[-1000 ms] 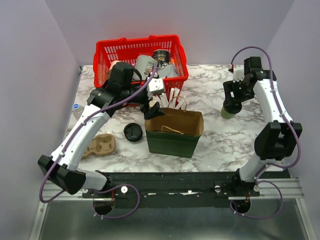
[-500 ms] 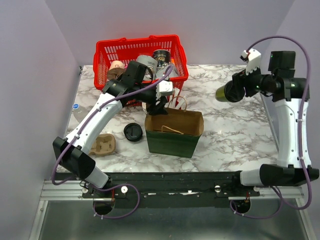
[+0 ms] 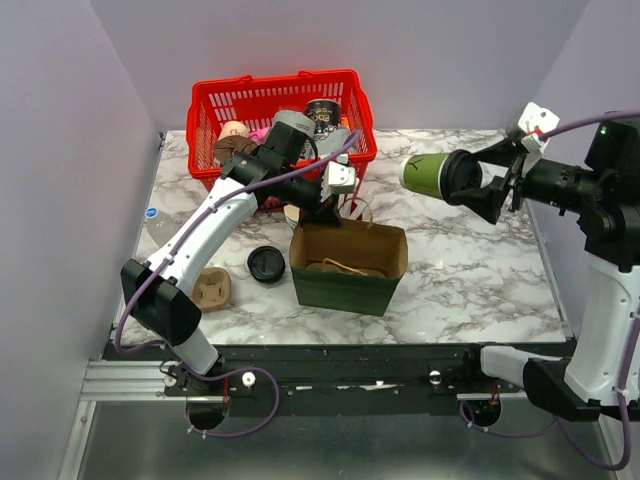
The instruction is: Pack the takeout coffee
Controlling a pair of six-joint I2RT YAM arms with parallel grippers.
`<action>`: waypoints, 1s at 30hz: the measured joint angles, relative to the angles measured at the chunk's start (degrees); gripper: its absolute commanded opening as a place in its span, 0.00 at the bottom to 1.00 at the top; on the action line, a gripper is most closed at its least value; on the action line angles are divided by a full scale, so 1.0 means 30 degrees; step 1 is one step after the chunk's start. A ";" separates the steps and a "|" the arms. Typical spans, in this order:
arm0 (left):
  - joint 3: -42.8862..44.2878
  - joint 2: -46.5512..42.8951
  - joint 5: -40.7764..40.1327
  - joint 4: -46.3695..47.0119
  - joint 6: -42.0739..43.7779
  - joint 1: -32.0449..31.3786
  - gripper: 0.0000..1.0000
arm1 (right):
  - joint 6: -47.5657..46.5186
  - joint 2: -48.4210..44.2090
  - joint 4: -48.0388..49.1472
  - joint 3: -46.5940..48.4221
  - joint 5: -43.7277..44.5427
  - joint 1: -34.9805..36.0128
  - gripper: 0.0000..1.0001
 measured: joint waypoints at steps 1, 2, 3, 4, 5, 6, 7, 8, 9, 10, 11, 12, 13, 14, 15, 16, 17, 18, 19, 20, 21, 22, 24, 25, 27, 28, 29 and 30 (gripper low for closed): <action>0.0066 0.0000 0.0029 -0.0073 -0.0036 -0.0015 0.00 | -0.0036 -0.0015 -0.0051 0.0481 -0.0364 0.0226 0.01; 0.0153 -0.0007 0.0051 -0.0124 -0.0153 -0.0029 0.00 | -0.0051 -0.0022 -0.0073 0.0984 -0.0692 0.0627 0.01; 0.0168 -0.0029 0.0073 -0.0117 -0.0306 -0.0036 0.00 | -0.0066 -0.0015 -0.0138 0.1494 -0.0940 0.1122 0.01; 0.0168 -0.0066 0.0073 -0.0095 -0.0641 -0.0036 0.00 | -0.0066 -0.0007 -0.0211 0.1982 -0.1137 0.1792 0.01; 0.0168 -0.0080 0.0066 -0.0036 -0.0903 -0.0036 0.00 | -0.0095 -0.0007 -0.0328 0.2397 -0.1246 0.2550 0.01; 0.0168 -0.0117 0.0029 0.0036 -0.1246 -0.0036 0.00 | -0.0175 -0.0022 -0.0503 0.2769 -0.1341 0.3366 0.01; 0.0138 -0.0233 -0.0058 0.0328 -0.1836 -0.0036 0.00 | -0.0342 -0.0022 -0.0692 0.2943 -0.1413 0.4095 0.01; 0.0080 -0.0372 -0.0138 0.0627 -0.2229 -0.0036 0.00 | -0.0510 -0.0073 -0.0925 0.3002 -0.1501 0.4677 0.01; -0.0066 -0.0627 -0.0321 0.1093 -0.2820 -0.0044 0.00 | -0.0729 -0.0146 -0.1151 0.3009 -0.1508 0.5107 0.01; -0.0197 -0.0867 -0.0474 0.1501 -0.3300 -0.0058 0.00 | -0.1020 -0.0226 -0.1268 0.2994 -0.1508 0.5479 0.01; -0.0328 -0.1100 -0.0627 0.1887 -0.3752 -0.0080 0.00 | -0.1355 -0.0328 -0.1392 0.2914 -0.1508 0.5807 0.01; -0.0437 -0.1377 -0.0918 0.2310 -0.4240 -0.0153 0.00 | -0.1632 -0.0466 -0.1523 0.2790 -0.1501 0.6025 0.01; -0.0481 -0.1610 -0.1100 0.2645 -0.4670 -0.0240 0.00 | -0.1880 -0.0619 -0.1610 0.2659 -0.1494 0.6222 0.01; -0.0481 -0.1800 -0.1311 0.3002 -0.5042 -0.0379 0.00 | -0.2142 -0.0743 -0.1654 0.2397 -0.1464 0.6470 0.01; -0.0481 -0.1894 -0.1421 0.3249 -0.5260 -0.0517 0.00 | -0.2295 -0.0823 -0.1727 0.2215 -0.1406 0.6601 0.00; -0.0481 -0.1960 -0.1617 0.3526 -0.5501 -0.0685 0.00 | -0.2586 -0.0911 -0.1858 0.1960 -0.1282 0.6841 0.01; -0.0481 -0.1982 -0.1800 0.3759 -0.5705 -0.0882 0.00 | -0.2871 -0.0940 -0.1953 0.1785 -0.1158 0.7082 0.00; -0.0488 -0.1974 -0.1945 0.3934 -0.5872 -0.1020 0.00 | -0.3162 -0.0947 -0.2011 0.1610 -0.1035 0.7300 0.01; -0.0517 -0.1974 -0.2186 0.4146 -0.6033 -0.1209 0.00 | -0.3468 -0.0954 -0.2062 0.1457 -0.0918 0.7512 0.00; -0.0568 -0.1974 -0.2448 0.4320 -0.6244 -0.1377 0.00 | -0.3789 -0.0984 -0.2076 0.1326 -0.0721 0.7708 0.01; -0.0597 -0.1974 -0.2667 0.4437 -0.6375 -0.1501 0.00 | -0.4080 -0.0991 -0.2076 0.1166 -0.0546 0.7861 0.01; -0.0619 -0.1974 -0.2900 0.4561 -0.6535 -0.1625 0.00 | -0.4473 -0.0991 -0.2084 0.0991 -0.0357 0.7985 0.01; -0.0648 -0.1974 -0.3439 0.4816 -0.6827 -0.1880 0.00 | -0.5333 -0.0984 -0.2098 0.0678 0.0124 0.8182 0.01; -0.0670 -0.1974 -0.3621 0.4903 -0.6921 -0.1953 0.00 | -0.5748 -0.0984 -0.2098 0.0568 0.0342 0.8233 0.01; -0.0729 -0.1974 -0.4189 0.5151 -0.7169 -0.2120 0.00 | -0.6484 -0.0991 -0.2106 0.0452 0.0787 0.8320 0.01; -0.0765 -0.1974 -0.4379 0.5173 -0.7249 -0.2142 0.00 | -0.6776 -0.1020 -0.2106 0.0444 0.0962 0.8327 0.00; -0.0787 -0.1974 -0.4583 0.5187 -0.7366 -0.2149 0.00 | -0.7089 -0.1042 -0.2098 0.0423 0.1137 0.8342 0.00; -0.0852 -0.1974 -0.4728 0.5195 -0.7410 -0.2164 0.00 | -0.7286 -0.1129 -0.2106 0.0401 0.1268 0.8371 0.00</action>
